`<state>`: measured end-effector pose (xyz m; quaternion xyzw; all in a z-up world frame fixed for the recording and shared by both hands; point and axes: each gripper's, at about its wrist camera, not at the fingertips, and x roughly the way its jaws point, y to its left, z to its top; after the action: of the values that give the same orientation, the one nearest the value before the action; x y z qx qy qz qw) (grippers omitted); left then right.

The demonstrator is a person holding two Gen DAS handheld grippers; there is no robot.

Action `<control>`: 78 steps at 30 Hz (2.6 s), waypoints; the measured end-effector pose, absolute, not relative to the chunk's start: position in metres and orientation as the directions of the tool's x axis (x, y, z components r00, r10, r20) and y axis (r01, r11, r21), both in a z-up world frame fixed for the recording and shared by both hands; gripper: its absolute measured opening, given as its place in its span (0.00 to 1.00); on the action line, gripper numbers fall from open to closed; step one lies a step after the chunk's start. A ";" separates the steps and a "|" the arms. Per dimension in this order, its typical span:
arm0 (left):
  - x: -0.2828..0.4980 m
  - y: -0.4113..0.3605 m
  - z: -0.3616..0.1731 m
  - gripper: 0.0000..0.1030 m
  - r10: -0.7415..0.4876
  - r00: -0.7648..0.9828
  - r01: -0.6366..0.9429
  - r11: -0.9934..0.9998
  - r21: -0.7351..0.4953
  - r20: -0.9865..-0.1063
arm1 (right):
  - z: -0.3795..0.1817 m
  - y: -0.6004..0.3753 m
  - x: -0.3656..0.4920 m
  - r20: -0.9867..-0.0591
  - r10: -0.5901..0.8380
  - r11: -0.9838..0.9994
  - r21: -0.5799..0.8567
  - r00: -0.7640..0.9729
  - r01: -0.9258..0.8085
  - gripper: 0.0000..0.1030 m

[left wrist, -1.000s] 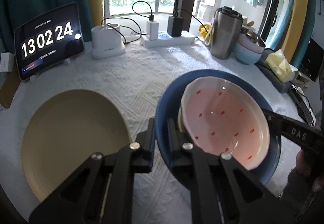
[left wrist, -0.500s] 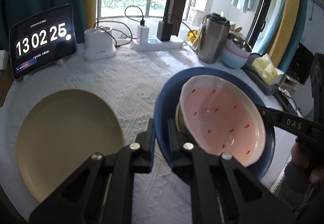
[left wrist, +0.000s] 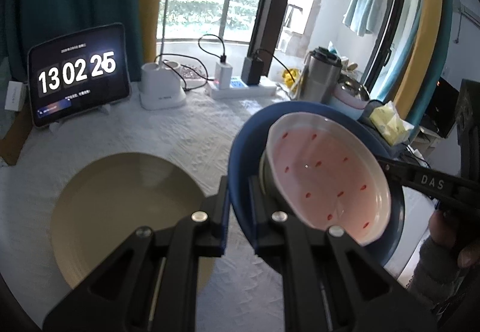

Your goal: Organize plates and bowls

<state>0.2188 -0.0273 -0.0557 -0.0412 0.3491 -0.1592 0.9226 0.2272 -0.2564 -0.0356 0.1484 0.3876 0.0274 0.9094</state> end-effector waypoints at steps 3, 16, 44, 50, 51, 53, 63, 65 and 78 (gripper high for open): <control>0.217 -0.018 -0.051 0.10 -0.319 0.713 0.259 0.947 -0.188 -0.624 | -0.030 -0.248 0.228 -0.691 0.170 0.957 0.287 0.703 0.051 0.08; 0.214 0.029 -0.041 0.10 -0.292 0.742 0.208 0.956 -0.206 -0.604 | -0.015 -0.203 0.242 -0.684 0.200 0.965 0.262 0.701 -0.019 0.08; 0.213 0.130 -0.067 0.10 -0.187 0.733 0.059 0.975 -0.212 -0.654 | -0.043 -0.096 0.277 -0.739 0.285 0.957 0.254 0.611 -0.139 0.08; 0.215 0.138 -0.075 0.10 -0.179 0.719 0.046 0.977 -0.210 -0.671 | -0.055 -0.084 0.282 -0.755 0.292 0.955 0.262 0.586 -0.139 0.08; 0.216 0.139 -0.077 0.10 -0.178 0.716 0.045 0.977 -0.209 -0.675 | -0.057 -0.083 0.283 -0.758 0.292 0.955 0.262 0.584 -0.138 0.08; 0.217 0.139 -0.077 0.10 -0.179 0.717 0.047 0.977 -0.210 -0.674 | -0.061 -0.081 0.285 -0.763 0.292 0.955 0.264 0.576 -0.134 0.08; 0.220 0.138 -0.077 0.11 -0.178 0.719 0.051 0.978 -0.204 -0.672 | -0.067 -0.084 0.292 -0.771 0.299 0.953 0.275 0.562 -0.129 0.10; 0.220 0.138 -0.076 0.12 -0.172 0.720 0.049 0.979 -0.199 -0.672 | -0.067 -0.084 0.292 -0.769 0.301 0.952 0.278 0.564 -0.129 0.10; 0.217 0.135 -0.077 0.15 -0.105 0.747 0.014 0.990 -0.143 -0.657 | -0.069 -0.089 0.292 -0.767 0.305 0.950 0.290 0.565 -0.119 0.19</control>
<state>0.2168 0.1345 -0.0769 -0.0644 0.3544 -0.0318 0.9323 0.2919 -0.0893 -0.0691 0.1032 0.4505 0.1208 0.8785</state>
